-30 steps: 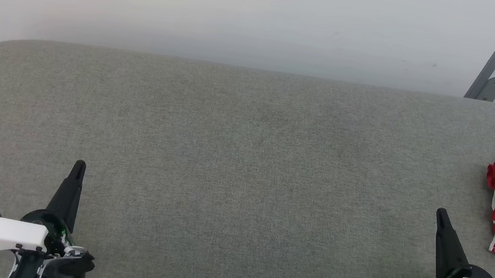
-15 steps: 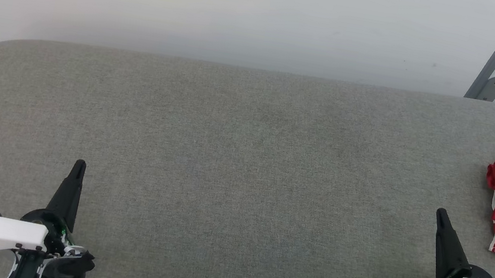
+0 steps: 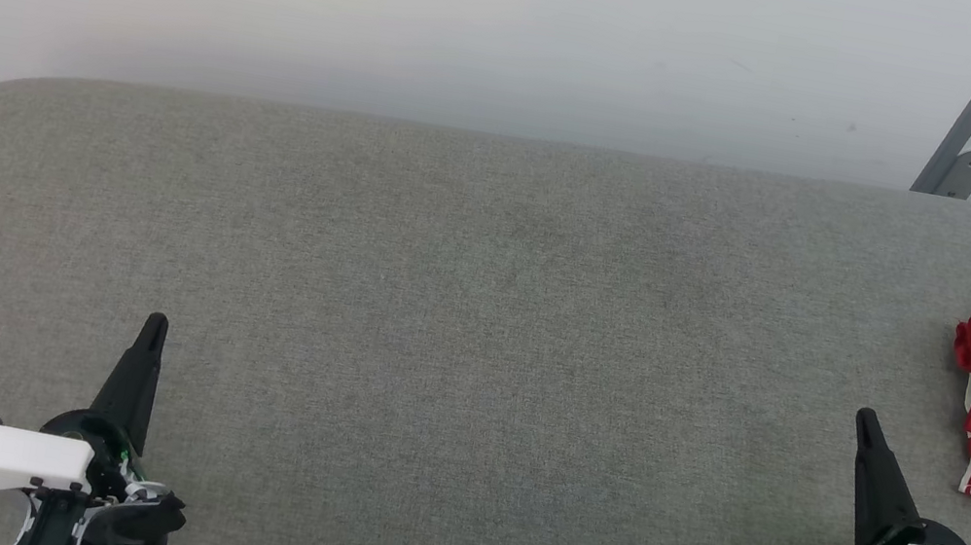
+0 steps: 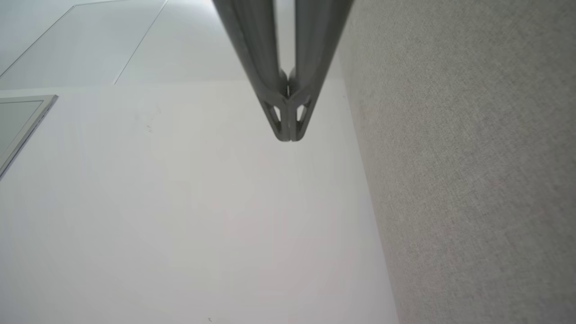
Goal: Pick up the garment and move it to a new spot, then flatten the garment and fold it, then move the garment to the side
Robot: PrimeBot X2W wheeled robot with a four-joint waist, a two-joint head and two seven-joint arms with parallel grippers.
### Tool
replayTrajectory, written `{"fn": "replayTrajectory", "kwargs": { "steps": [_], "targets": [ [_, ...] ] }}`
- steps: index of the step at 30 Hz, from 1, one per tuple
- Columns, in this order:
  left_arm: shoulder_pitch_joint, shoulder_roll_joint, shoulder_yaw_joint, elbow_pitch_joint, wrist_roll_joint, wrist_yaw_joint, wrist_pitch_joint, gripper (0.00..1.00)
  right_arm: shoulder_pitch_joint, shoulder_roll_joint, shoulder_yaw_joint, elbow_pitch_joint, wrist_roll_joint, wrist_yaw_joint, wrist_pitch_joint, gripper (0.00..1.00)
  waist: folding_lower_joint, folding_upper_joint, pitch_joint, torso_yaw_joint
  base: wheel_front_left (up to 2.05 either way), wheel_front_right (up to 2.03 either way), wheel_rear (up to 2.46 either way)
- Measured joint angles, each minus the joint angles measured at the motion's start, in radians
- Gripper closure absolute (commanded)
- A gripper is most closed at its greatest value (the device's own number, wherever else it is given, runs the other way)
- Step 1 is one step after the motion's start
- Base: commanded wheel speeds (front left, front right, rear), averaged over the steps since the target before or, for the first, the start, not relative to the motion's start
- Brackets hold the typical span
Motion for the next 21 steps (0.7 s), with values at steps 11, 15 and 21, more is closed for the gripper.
{"fn": "replayTrajectory", "kwargs": {
  "steps": [11, 15, 21],
  "targets": [
    [0.0, -0.001, 0.001, 0.0, 0.001, 0.0, 0.001, 1.0, 0.0, 0.0, 0.0, 0.0, 0.0, 0.0, 0.0, 1.0, 0.0, 0.0, 0.0, 0.0, 0.0, 0.0, 0.0],
    [0.0, -0.001, 0.002, 0.0, 0.001, 0.0, 0.001, 1.0, 0.0, 0.0, 0.0, 0.0, 0.0, 0.0, 0.0, 1.0, 0.0, 0.0, 0.0, 0.0, 0.0, 0.0, 0.0],
    [0.0, -0.002, 0.003, 0.0, 0.001, 0.0, 0.004, 1.0, 0.0, 0.0, -0.001, 0.0, 0.0, 0.0, 0.0, 1.0, 0.0, 0.0, 0.0, 0.0, 0.0, 0.0, 0.0]
  ]
}}
